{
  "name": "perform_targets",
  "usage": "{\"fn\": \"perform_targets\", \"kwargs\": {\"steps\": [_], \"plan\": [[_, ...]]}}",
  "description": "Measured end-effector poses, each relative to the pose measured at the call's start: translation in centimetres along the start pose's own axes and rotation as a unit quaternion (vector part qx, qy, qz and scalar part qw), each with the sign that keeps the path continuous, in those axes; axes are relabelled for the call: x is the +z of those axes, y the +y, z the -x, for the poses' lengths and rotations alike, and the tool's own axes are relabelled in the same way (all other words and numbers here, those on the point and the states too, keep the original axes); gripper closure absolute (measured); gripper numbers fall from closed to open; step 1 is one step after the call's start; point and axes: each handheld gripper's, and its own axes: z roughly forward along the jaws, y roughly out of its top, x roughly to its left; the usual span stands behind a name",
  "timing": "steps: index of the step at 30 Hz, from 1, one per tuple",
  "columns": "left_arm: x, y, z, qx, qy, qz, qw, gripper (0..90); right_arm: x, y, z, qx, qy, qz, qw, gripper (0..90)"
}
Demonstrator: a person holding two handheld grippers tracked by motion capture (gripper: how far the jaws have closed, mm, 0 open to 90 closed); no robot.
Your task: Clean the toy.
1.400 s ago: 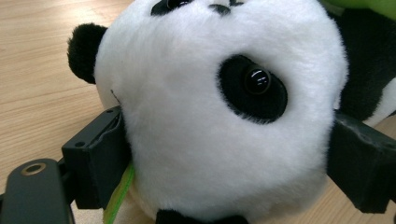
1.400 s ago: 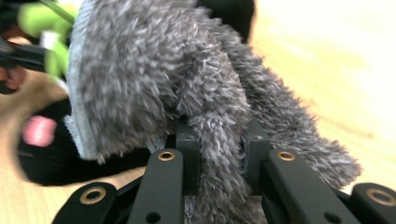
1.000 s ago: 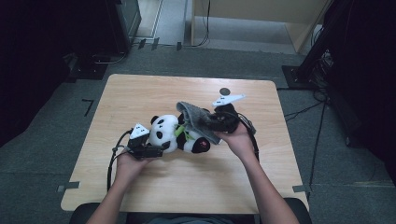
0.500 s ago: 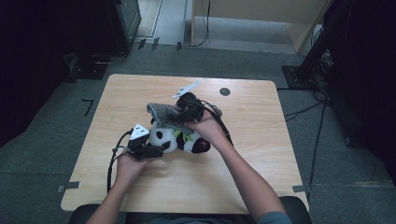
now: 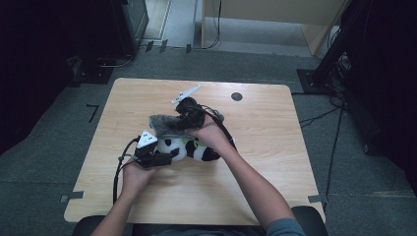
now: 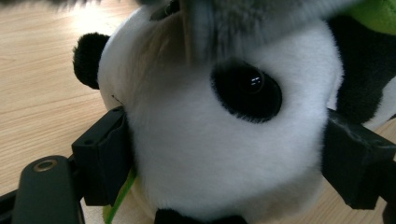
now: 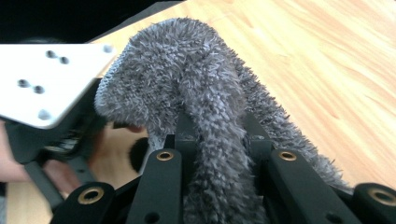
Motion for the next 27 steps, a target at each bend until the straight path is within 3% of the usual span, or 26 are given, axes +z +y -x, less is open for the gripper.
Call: {"fn": "perform_targets", "kwargs": {"steps": [2,4,8,12,17,20,22,27], "plan": [[0.0,0.0,0.0,-0.001,0.0,-0.003,1.0,13.8,0.9,-0.1,-0.7,-0.017,-0.009,-0.026,0.9995,73.4],[0.0,0.0,-0.1,-0.007,0.0,-0.005,1.0,13.8,1.6,-0.5,-0.9,-0.026,-0.018,-0.034,0.9989,71.8],[0.0,0.0,0.1,-0.006,0.002,-0.005,1.0,15.1,1.4,-1.0,-0.6,-0.025,-0.022,-0.019,0.9992,71.5],[-0.1,0.3,0.0,-0.01,0.003,-0.014,0.9998,17.9,0.7,-1.4,0.3,-0.025,-0.039,-0.017,0.9988,71.6],[0.0,0.3,0.0,-0.014,0.001,-0.012,0.9998,17.9,-0.5,-2.5,2.2,0.002,-0.06,-0.02,0.998,71.6],[0.0,0.3,0.0,-0.016,-0.001,-0.008,0.9998,17.9,-1.0,-3.2,3.3,0.016,-0.059,-0.018,0.9979,72.4],[0.0,0.3,-0.1,-0.019,-0.001,-0.007,0.9998,17.8,-1.3,-3.4,3.7,0.017,-0.066,-0.014,0.9976,72.9],[0.0,0.3,-0.2,-0.027,-0.004,-0.006,0.9996,17.6,-2.1,-3.5,4.0,0.003,-0.108,-0.005,0.9941,73.3]]}}
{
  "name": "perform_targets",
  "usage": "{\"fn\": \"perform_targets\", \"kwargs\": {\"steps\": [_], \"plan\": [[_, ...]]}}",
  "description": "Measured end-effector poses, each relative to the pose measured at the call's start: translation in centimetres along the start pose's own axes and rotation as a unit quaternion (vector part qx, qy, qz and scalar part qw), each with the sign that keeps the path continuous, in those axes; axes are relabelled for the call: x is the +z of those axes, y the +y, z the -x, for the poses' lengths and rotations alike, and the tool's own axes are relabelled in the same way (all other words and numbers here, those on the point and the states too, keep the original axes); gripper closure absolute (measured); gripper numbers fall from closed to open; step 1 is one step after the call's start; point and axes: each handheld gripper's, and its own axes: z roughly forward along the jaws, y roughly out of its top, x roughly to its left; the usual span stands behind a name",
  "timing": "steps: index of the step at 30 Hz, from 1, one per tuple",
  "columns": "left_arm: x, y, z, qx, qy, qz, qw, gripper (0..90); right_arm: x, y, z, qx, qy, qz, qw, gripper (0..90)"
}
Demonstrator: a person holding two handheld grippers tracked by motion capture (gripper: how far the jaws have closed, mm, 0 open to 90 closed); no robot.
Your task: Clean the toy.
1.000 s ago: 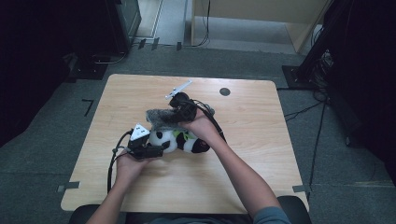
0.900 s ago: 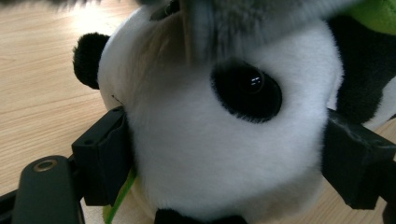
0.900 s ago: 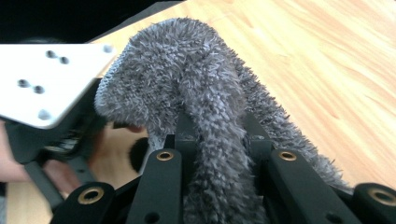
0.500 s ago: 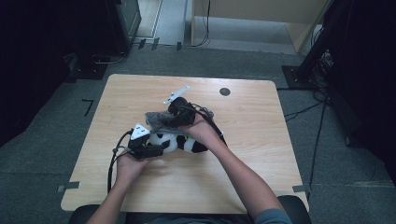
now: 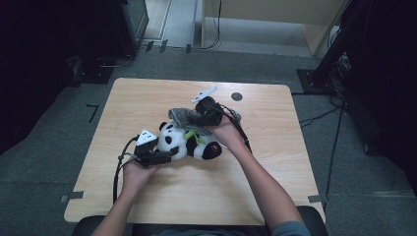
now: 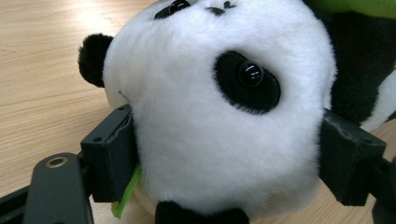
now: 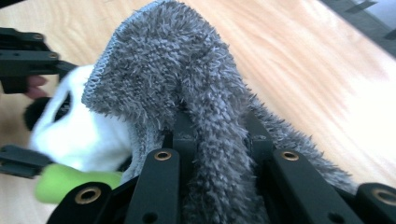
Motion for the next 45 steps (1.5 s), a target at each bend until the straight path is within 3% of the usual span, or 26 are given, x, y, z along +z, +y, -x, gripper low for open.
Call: {"fn": "perform_targets", "kwargs": {"steps": [4,11,21,26,31,35,39,43,45], "plan": [[0.1,0.0,-0.1,-0.001,0.0,0.001,1.0,17.1,-0.4,-0.2,0.4,0.001,-0.028,0.008,0.9996,73.8],[0.0,0.0,0.0,0.009,-0.004,-0.005,0.9999,14.3,-0.8,0.4,0.0,0.031,0.001,0.026,0.9992,74.3],[0.0,0.1,0.0,0.008,-0.005,-0.001,1.0,11.8,-1.4,2.6,-3.6,-0.004,0.038,0.047,0.9982,73.8],[0.0,0.1,0.1,0.011,-0.004,0.002,0.9999,11.6,0.1,2.9,-5.1,-0.013,0.053,0.025,0.9982,73.5],[0.0,0.1,0.0,0.011,-0.002,-0.005,0.9999,11.5,1.9,2.2,-6.2,-0.041,0.062,0.001,0.9972,70.2],[0.0,0.2,0.2,0.016,0.005,-0.013,0.9998,14.8,1.9,1.7,-5.9,-0.047,0.068,0.012,0.9965,70.4],[0.0,0.2,0.2,0.014,0.006,-0.016,0.9998,16.8,1.6,1.3,-5.4,-0.055,0.056,0.011,0.9968,70.0],[0.0,0.2,0.1,0.013,0.005,-0.017,0.9998,17.6,1.2,0.8,-3.9,-0.037,0.053,0.012,0.9979,69.4],[0.0,0.2,0.1,0.013,0.006,-0.016,0.9998,17.6,1.1,0.3,-2.9,-0.02,0.062,0.016,0.9977,69.6]]}}
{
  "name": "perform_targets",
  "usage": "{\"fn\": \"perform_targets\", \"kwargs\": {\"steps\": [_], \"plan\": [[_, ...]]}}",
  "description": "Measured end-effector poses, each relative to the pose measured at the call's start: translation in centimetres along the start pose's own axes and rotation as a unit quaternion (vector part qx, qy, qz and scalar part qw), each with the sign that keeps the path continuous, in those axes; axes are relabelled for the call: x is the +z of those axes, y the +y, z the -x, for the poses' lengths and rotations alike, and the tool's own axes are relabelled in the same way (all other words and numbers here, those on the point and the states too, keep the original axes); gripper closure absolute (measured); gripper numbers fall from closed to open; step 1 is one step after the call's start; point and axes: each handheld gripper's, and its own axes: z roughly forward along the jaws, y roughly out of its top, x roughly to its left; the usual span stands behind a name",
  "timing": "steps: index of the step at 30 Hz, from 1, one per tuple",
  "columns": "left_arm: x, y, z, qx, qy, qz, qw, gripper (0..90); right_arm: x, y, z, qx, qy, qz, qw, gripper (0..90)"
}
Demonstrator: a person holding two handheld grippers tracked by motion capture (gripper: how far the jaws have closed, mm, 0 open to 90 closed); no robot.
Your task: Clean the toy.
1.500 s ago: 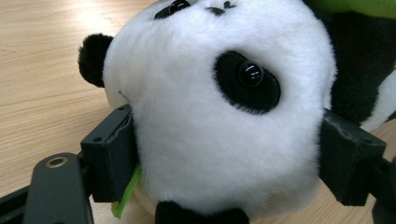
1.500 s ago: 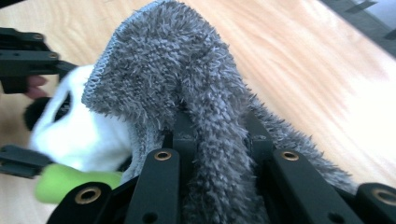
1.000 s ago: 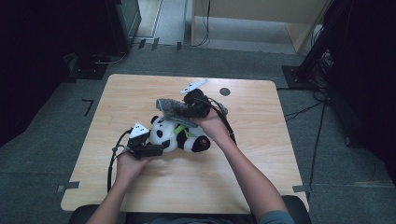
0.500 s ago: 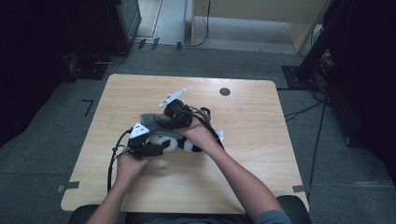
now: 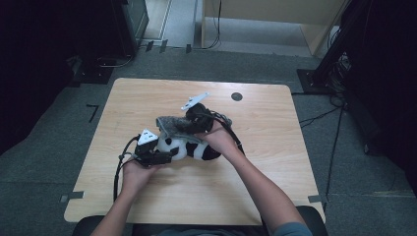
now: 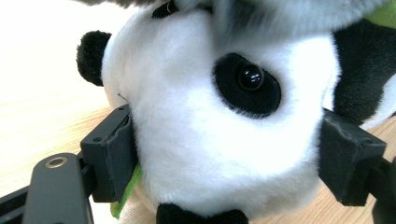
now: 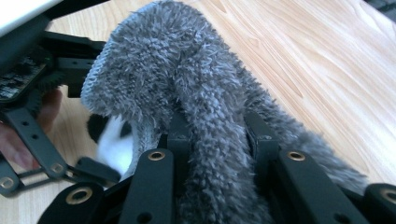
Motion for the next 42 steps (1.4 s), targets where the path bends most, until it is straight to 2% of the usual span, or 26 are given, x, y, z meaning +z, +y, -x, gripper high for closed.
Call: {"fn": "perform_targets", "kwargs": {"steps": [1,3,5,10,12,19,25,27,31,34,38,42], "plan": [[0.0,0.0,0.0,-0.001,-0.001,0.0,1.0,17.6,-0.2,-0.4,0.7,0.008,-0.009,-0.005,0.9999,70.2],[0.0,0.0,0.0,-0.003,-0.001,0.004,1.0,18.1,-0.5,-0.8,1.5,0.004,-0.03,-0.012,0.9995,71.1],[0.0,0.0,0.0,-0.004,-0.001,0.005,1.0,18.8,-0.9,-1.2,2.2,0.008,-0.031,-0.005,0.9995,71.6],[0.0,0.0,-0.2,-0.005,-0.006,0.003,1.0,19.0,-1.9,-1.6,3.4,0.022,-0.061,0.015,0.9978,72.5],[0.0,0.0,-0.2,-0.005,-0.006,0.004,1.0,18.9,-2.2,-1.8,3.9,0.028,-0.063,0.017,0.9974,72.5],[0.0,-0.1,-0.2,-0.007,-0.007,0.009,0.9999,18.5,-2.5,-2.1,4.5,0.036,-0.074,0.02,0.9964,72.2],[-0.1,-0.1,-0.2,0.006,-0.01,0.01,0.9999,18.6,-3.1,-2.0,4.5,0.02,-0.094,0.025,0.9951,73.1],[0.0,-0.2,-0.3,0.008,-0.011,0.012,0.9998,18.4,-3.3,-2.0,4.5,0.033,-0.089,0.024,0.9952,73.3],[0.0,-0.2,-0.4,0.01,-0.013,0.014,0.9998,17.6,-3.9,-1.5,3.6,0.043,-0.076,0.035,0.9956,73.4],[0.0,-0.2,-0.4,0.007,-0.014,0.017,0.9997,16.9,-4.8,-0.8,2.4,0.035,-0.065,0.052,0.9959,73.4],[0.0,-0.1,-0.5,0.003,-0.016,0.019,0.9997,16.7,-5.7,-0.1,0.5,0.027,-0.046,0.06,0.9968,73.4],[0.0,0.0,-0.5,0.001,-0.017,0.018,0.9997,16.8,-5.0,0.2,-1.3,0.012,-0.029,0.05,0.9983,73.3]]}}
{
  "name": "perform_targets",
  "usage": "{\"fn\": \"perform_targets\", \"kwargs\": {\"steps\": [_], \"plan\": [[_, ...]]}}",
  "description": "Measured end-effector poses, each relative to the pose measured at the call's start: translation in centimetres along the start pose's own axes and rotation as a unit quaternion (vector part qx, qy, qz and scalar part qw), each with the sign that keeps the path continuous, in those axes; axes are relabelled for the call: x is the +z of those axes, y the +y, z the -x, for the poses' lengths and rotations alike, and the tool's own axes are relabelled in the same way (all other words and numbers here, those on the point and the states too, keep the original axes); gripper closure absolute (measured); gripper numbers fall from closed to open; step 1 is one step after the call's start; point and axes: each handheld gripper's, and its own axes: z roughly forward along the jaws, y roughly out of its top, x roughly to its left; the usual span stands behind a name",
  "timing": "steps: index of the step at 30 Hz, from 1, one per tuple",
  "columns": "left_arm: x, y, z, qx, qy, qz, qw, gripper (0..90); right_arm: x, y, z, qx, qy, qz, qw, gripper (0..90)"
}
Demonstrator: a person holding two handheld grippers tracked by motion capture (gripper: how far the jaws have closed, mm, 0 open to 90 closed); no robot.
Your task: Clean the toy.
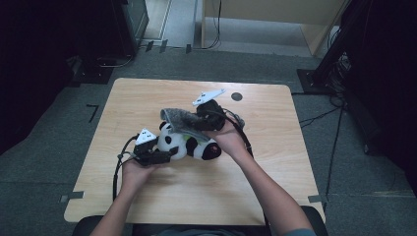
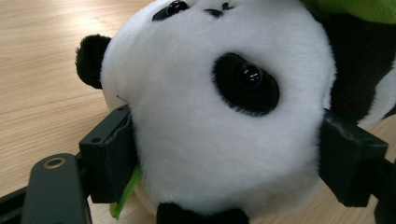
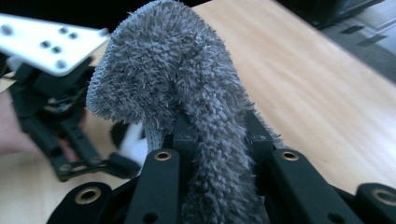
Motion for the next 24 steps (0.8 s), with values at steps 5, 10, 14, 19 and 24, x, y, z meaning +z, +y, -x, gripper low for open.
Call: {"fn": "perform_targets", "kwargs": {"steps": [5,10,14,19,24], "plan": [[0.0,0.0,0.0,-0.004,0.0,-0.002,1.0,16.8,2.4,-0.5,-1.8,-0.011,0.018,-0.027,0.9994,73.2],[0.0,0.0,-0.1,-0.009,0.001,-0.005,0.9999,16.8,4.4,-1.1,-2.9,-0.026,0.022,-0.046,0.9983,72.8],[0.1,-0.1,-0.2,-0.014,0.0,-0.006,0.9999,16.5,4.3,-1.7,-3.0,-0.049,0.018,-0.051,0.9973,73.3],[0.1,-0.1,-0.1,-0.009,0.0,-0.008,0.9999,16.6,3.3,-2.9,-2.9,-0.065,0.019,-0.05,0.9965,73.6],[0.1,-0.1,-0.2,-0.008,-0.002,-0.009,0.9999,16.7,1.9,-4.1,-2.2,-0.063,0.027,-0.029,0.9972,74.0]]}}
